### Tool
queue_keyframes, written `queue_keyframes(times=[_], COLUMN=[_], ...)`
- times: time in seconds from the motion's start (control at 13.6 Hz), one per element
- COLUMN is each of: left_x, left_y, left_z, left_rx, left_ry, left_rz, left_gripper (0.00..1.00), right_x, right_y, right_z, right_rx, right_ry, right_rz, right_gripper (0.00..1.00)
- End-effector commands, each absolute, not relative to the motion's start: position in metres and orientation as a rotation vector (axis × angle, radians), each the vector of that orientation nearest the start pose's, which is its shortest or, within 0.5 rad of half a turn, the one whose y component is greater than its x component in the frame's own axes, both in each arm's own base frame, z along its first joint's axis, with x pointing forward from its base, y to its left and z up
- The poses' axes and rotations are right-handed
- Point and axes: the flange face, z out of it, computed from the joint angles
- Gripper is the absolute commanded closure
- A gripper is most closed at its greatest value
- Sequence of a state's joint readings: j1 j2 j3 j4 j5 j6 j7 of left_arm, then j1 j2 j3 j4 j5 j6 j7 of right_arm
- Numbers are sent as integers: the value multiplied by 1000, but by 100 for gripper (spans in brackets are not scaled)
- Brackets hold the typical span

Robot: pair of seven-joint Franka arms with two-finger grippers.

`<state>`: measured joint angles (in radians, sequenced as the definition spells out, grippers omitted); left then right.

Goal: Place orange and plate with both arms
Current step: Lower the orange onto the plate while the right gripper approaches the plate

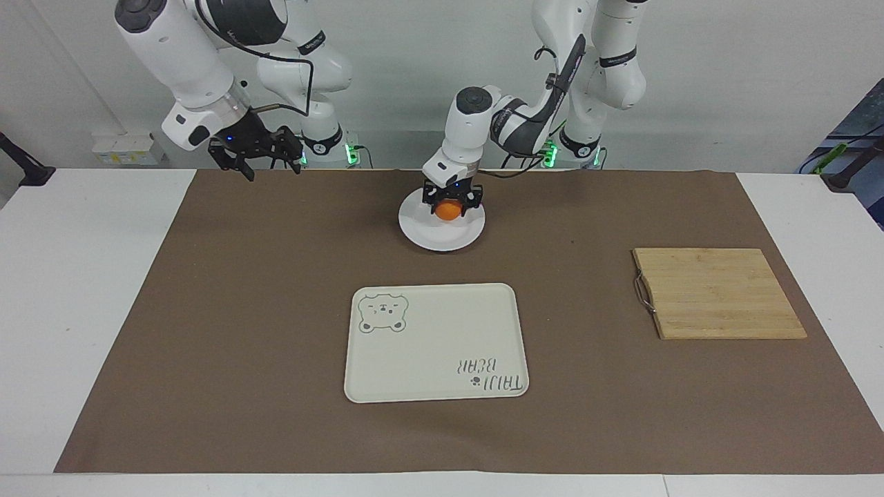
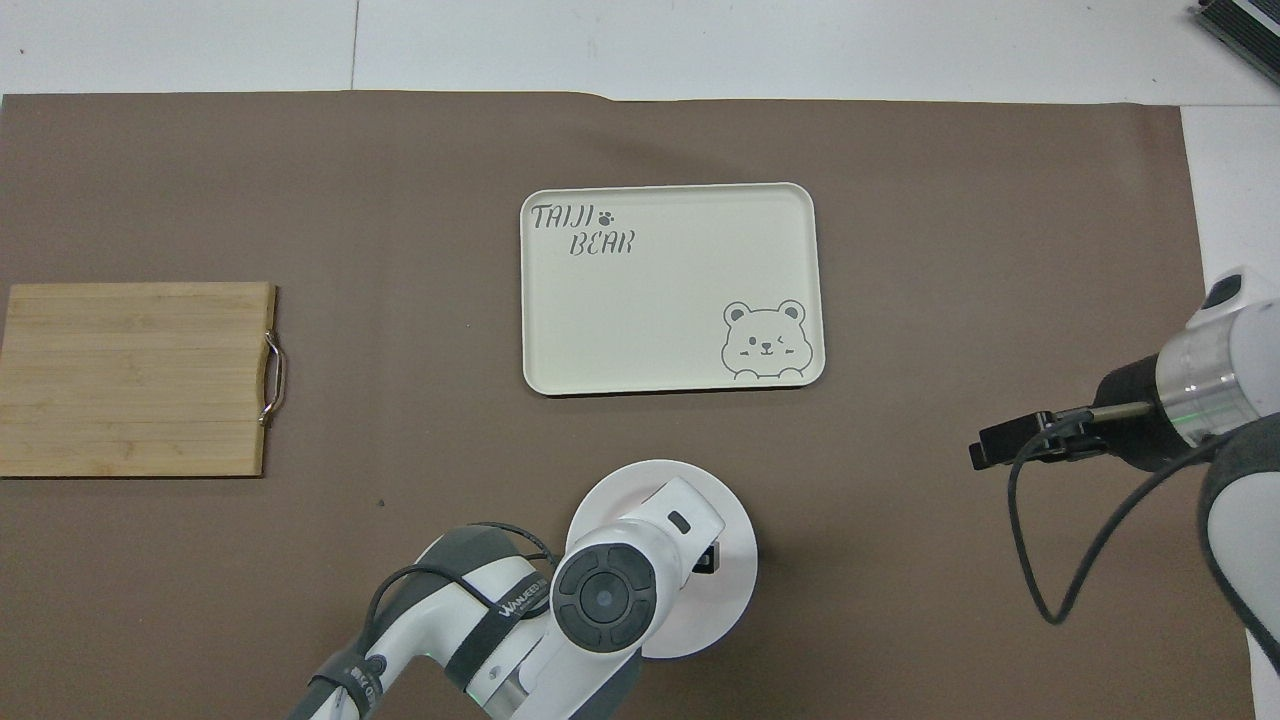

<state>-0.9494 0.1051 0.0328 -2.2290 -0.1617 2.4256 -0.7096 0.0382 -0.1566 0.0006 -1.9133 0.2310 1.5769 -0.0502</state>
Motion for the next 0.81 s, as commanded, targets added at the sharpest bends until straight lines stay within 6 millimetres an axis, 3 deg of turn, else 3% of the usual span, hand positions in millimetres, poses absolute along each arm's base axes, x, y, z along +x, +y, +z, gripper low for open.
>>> queue_keyframes(times=[0.0,0.15,0.37,0.59,0.74], left_x=[336,345,387,439,470], left_y=[-432,-427,-405,-362,-322], left_z=[337,345,379,412,441], left_rx=[-3290,-3298,-3292,-3255,-3241], left_ry=[182,192,175,225,276], left_rz=[22,5,-7,-69,-144], left_gripper=[0,0,0,0,0], right_x=[480,473,460,446,438], right_y=[52,65,77,80,87], right_z=[531,510,472,431,417], right_rx=[-2846,-2761,-2647,-2541,-2508], right_ry=[-57,-51,-121,-218,-237], right_rz=[254,309,372,370,374], right_gripper=[0,0,0,0,0])
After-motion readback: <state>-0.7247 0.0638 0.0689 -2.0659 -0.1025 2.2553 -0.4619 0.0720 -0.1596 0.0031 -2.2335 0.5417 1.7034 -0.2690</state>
